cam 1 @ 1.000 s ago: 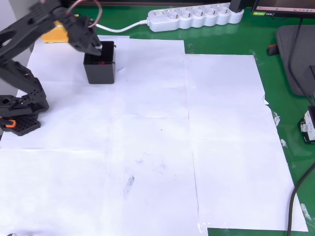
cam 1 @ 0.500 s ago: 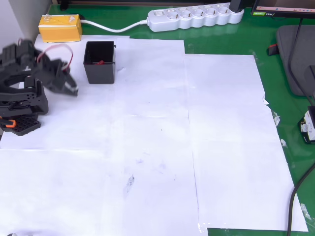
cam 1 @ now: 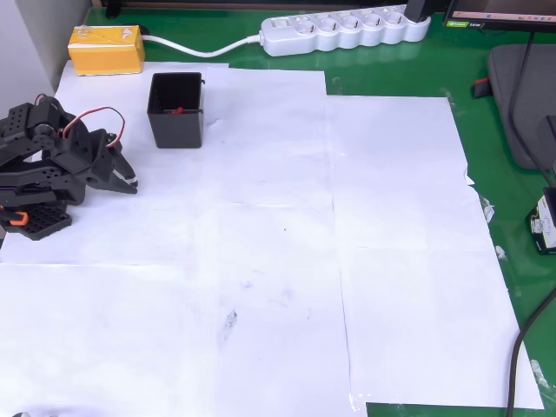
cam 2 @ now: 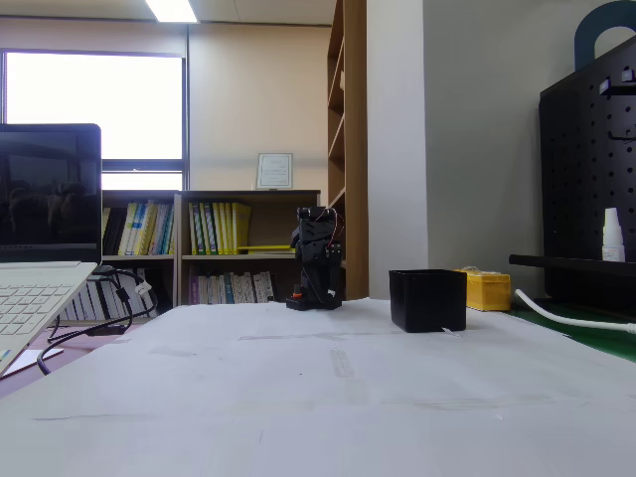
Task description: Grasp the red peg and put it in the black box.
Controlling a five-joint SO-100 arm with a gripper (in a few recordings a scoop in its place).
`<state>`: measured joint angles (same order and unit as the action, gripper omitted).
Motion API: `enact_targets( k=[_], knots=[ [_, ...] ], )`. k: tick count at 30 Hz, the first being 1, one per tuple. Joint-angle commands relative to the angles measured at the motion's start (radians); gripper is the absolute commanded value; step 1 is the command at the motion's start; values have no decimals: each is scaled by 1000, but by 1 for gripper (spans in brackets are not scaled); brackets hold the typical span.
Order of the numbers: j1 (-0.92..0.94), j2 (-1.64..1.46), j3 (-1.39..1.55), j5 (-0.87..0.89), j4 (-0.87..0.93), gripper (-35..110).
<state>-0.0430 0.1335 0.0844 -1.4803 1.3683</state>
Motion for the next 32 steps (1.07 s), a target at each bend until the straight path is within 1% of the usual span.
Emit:
enact_targets(
  k=[1, 5, 7, 32],
  knots=[
    [35, 91, -143, -38, 43, 0],
    [44, 91, -144, -11, 44, 0],
    [44, 91, -144, -29, 49, 2],
    [40, 91, -144, -37, 52, 3]
  ],
)
